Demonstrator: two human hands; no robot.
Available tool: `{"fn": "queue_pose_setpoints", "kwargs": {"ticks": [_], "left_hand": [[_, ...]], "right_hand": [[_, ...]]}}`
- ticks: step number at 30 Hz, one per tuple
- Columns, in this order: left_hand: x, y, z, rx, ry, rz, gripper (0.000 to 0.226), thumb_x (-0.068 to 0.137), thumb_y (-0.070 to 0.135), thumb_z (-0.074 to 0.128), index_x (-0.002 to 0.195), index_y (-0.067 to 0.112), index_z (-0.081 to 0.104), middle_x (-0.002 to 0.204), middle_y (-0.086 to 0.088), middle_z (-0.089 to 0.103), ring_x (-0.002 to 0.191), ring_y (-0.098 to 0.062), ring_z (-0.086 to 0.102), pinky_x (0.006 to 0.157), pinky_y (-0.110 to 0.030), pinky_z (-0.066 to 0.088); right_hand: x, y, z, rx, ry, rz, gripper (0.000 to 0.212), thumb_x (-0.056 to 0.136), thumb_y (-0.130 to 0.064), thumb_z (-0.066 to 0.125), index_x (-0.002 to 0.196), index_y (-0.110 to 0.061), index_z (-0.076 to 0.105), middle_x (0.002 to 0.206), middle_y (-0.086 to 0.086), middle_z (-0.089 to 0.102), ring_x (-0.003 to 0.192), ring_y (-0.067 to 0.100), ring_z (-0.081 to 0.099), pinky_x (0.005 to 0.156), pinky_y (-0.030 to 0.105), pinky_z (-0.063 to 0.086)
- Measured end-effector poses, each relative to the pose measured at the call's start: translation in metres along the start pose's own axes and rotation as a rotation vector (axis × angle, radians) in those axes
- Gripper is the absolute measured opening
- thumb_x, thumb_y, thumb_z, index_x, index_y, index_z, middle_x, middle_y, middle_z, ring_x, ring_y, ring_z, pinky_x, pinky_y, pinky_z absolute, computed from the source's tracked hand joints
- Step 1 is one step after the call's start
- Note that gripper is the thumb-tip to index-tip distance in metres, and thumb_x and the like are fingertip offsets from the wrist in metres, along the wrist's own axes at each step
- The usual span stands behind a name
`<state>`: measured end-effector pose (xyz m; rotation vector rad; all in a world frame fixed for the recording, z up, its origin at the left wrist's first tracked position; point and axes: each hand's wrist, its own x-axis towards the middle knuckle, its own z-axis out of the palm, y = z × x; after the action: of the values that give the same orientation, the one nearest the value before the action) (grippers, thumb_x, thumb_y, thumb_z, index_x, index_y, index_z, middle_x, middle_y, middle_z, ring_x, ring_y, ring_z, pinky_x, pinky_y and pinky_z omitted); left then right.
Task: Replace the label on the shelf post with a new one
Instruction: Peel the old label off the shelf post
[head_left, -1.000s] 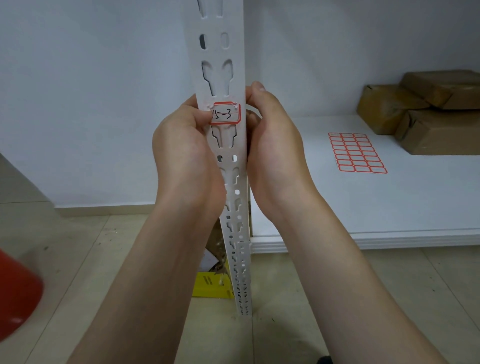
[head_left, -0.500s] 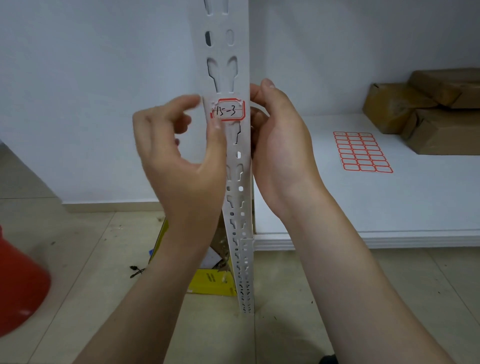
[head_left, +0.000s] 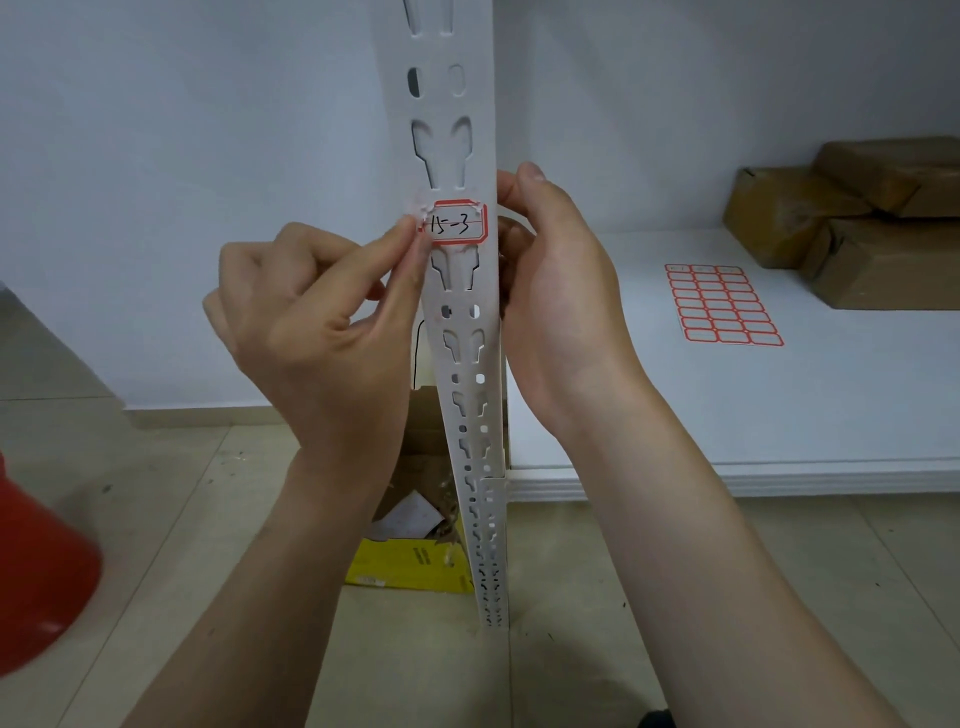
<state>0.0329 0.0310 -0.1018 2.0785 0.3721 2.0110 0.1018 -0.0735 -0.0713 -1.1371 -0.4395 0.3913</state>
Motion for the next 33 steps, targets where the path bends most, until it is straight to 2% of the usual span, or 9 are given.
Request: {"fn": "queue_pose_setpoints", "kwargs": {"ticks": [4,8,12,19,25,31,33], "left_hand": [[0.003,0.003,0.001,0.04,-0.008,0.03,0.019,0.098,0.038,0.075,0.097,0.02,0.084,0.074,-0.004,0.069,0.077,-0.036,0.057,0.071,-0.046,0.038],[0.005,0.005,0.001,0.027,-0.051,0.007,0.022,0.099,0.039,0.073,0.093,0.021,0.083,0.074,-0.003,0.069,0.077,-0.032,0.058,0.072,-0.043,0.037],[0.007,0.007,0.002,0.017,-0.07,-0.027,0.021,0.099,0.038,0.074,0.089,0.021,0.082,0.074,-0.003,0.069,0.074,-0.029,0.061,0.071,-0.052,0.044],[0.01,0.017,0.003,0.007,-0.095,-0.148,0.016,0.095,0.035,0.07,0.085,0.024,0.077,0.075,-0.001,0.063,0.075,-0.025,0.059,0.076,-0.057,0.047],[0.009,0.023,0.006,-0.016,-0.115,-0.246,0.013,0.093,0.033,0.066,0.085,0.024,0.072,0.077,0.001,0.061,0.078,-0.02,0.051,0.074,-0.057,0.046],[0.009,0.024,0.009,-0.202,-0.186,-0.403,0.008,0.09,0.033,0.065,0.083,0.036,0.064,0.074,0.007,0.057,0.077,-0.029,0.058,0.075,-0.058,0.05],[0.009,0.026,0.01,-0.283,-0.199,-0.487,0.011,0.089,0.031,0.067,0.081,0.036,0.066,0.072,0.005,0.057,0.073,-0.026,0.056,0.073,-0.053,0.051]], "right_hand": [[0.002,0.001,0.001,-0.022,0.005,0.0,0.055,0.094,-0.054,0.045,0.128,-0.018,0.068,0.122,0.022,0.074,0.113,0.04,0.074,0.107,0.064,0.055],[0.003,0.003,0.0,-0.044,0.0,-0.003,0.053,0.102,-0.052,0.043,0.134,-0.016,0.064,0.115,0.018,0.076,0.105,0.034,0.076,0.106,0.063,0.057],[0.003,0.003,0.002,-0.069,0.008,0.012,0.061,0.094,-0.058,0.043,0.138,-0.02,0.062,0.117,0.013,0.077,0.109,0.031,0.076,0.107,0.061,0.057],[0.001,0.002,0.003,-0.051,0.025,0.024,0.061,0.092,-0.057,0.046,0.137,-0.021,0.064,0.12,0.013,0.076,0.103,0.028,0.076,0.106,0.061,0.057],[0.003,0.001,0.005,-0.049,0.049,0.04,0.067,0.085,-0.059,0.048,0.137,-0.02,0.065,0.128,0.014,0.073,0.119,0.033,0.072,0.11,0.061,0.054],[0.005,0.002,0.004,0.004,0.06,0.036,0.066,0.085,-0.056,0.051,0.135,-0.016,0.066,0.128,0.016,0.074,0.12,0.034,0.072,0.111,0.059,0.054],[0.006,0.002,0.004,0.021,0.056,0.041,0.065,0.085,-0.055,0.051,0.134,-0.015,0.066,0.129,0.019,0.073,0.118,0.037,0.073,0.108,0.057,0.056]]}}
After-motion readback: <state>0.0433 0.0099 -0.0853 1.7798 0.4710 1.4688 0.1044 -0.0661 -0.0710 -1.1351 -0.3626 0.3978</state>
